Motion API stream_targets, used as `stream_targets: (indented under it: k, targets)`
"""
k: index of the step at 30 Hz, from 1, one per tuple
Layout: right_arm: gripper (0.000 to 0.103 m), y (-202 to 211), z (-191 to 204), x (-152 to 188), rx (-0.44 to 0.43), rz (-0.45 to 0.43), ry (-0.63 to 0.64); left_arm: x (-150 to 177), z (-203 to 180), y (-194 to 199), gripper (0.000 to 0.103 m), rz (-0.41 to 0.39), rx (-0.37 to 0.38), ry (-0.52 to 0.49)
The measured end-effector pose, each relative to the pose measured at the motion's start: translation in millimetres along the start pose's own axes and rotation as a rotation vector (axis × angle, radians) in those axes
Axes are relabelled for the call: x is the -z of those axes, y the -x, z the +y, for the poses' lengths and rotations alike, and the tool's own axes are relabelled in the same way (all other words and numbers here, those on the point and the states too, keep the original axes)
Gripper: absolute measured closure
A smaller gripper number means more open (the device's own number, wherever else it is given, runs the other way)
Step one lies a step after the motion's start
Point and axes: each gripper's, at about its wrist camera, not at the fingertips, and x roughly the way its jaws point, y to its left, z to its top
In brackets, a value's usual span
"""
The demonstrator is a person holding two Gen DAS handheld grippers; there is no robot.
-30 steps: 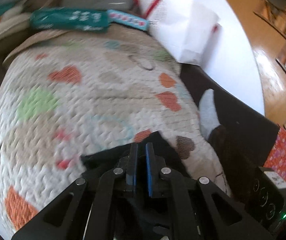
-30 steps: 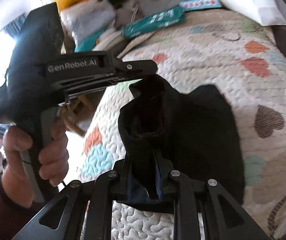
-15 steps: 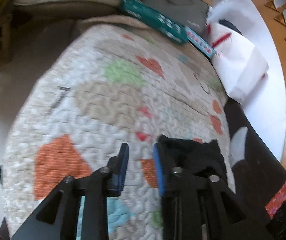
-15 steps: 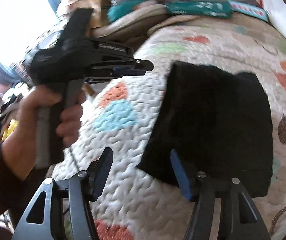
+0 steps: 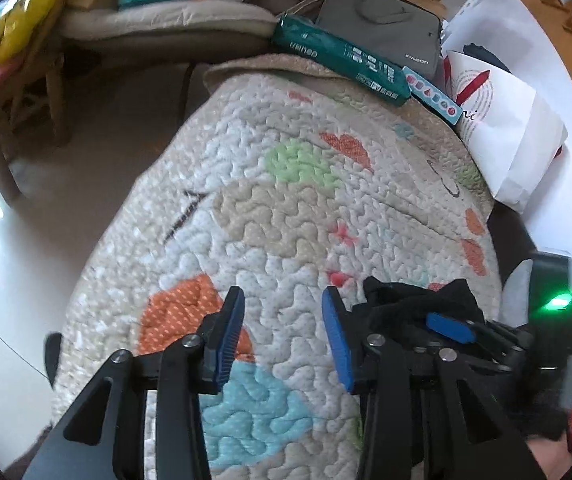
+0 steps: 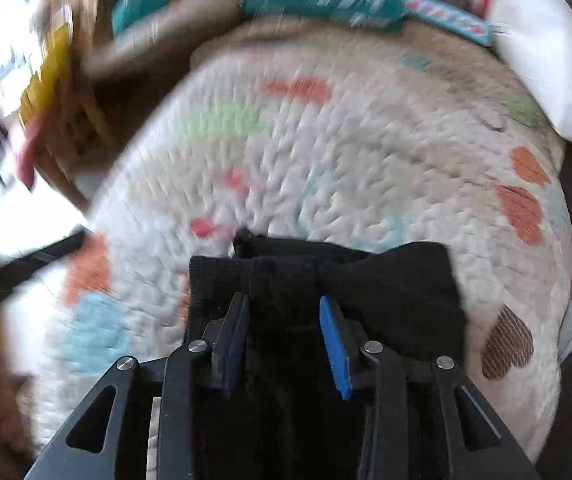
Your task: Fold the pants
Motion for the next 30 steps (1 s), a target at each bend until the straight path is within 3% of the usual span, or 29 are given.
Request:
stream_targets:
  k: [2, 4, 6, 8, 10, 13, 15, 18, 21, 24, 27, 30]
  targets:
    - [0.045, -17, 14, -5, 0.05, 0.016, 0.038, -1, -1, 2, 0.059, -0.011, -0.009, -0.008]
    - [0.026, -20, 22, -6, 0.065, 0.033, 0.067, -1, -1, 1, 0.058, -0.008, -0.004, -0.003]
    - [0.019, -16, 32, -6, 0.063, 0.051, 0.124, 2, -2, -1, 0.058, 0.005, 0.004, -0.001]
    - [0.02, 9, 21, 0, 0.006, -0.022, 0.113, 7, -8, -3, 0.058, 0.015, 0.009, -0.014]
    - [0.023, 40, -7, 10, -0.081, -0.098, 0.013, 13, -18, -7, 0.058, 0.023, 0.016, -0.044]
    - [0.021, 75, -50, 31, -0.086, -0.192, -0.114, 25, -41, -12, 0.057, 0.036, 0.042, -0.104]
    - [0.021, 90, -78, 52, -0.039, -0.218, -0.175, 36, -60, -16, 0.057, 0.044, 0.072, -0.16]
    - [0.021, 80, -101, 84, 0.016, -0.166, -0.21, 53, -85, -26, 0.052, 0.078, 0.083, -0.248]
    - [0.021, 55, -108, 103, 0.001, -0.1, -0.246, 69, -92, -42, 0.052, 0.128, 0.016, -0.293]
    - [0.021, 40, -116, 120, -0.053, -0.098, -0.311, 71, -80, -53, 0.041, 0.161, 0.001, -0.251]
    - [0.017, 32, -132, 123, -0.141, -0.077, -0.413, 64, -71, -51, 0.041, 0.173, 0.012, -0.218]
    - [0.016, 34, -136, 125, -0.167, -0.07, -0.427, 56, -64, -35, 0.042, 0.116, 0.025, -0.185]
